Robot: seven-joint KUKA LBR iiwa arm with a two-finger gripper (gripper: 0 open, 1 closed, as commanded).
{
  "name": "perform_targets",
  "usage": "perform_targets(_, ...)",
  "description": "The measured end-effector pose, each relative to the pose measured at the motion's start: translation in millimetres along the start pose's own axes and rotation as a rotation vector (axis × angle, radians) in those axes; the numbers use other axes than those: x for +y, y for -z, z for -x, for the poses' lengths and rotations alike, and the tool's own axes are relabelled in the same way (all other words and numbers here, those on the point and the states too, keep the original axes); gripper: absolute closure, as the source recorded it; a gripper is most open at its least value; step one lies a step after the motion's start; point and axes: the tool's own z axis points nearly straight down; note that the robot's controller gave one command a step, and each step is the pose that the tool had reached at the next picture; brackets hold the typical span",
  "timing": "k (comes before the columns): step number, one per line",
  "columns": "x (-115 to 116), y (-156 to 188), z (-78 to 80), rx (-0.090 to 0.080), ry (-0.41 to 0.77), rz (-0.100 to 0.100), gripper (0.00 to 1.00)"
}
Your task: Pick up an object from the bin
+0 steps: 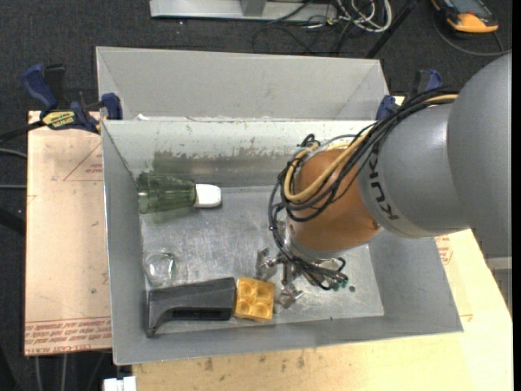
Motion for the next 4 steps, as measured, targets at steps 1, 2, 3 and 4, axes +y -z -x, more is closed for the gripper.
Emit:
perform_targets(1,0,0,0.0,0.000,0.000,0.000,1.00)
perform_targets(2,0,39,-6.8,0.000,-0.019,0.009,1.00)
perform_targets(3,-1,86,-5.1,-0.013,-0.018,0.007,1.00)
perform_targets(4,-7,133,-9.7,-0.006,0.112,0.011,1.00)
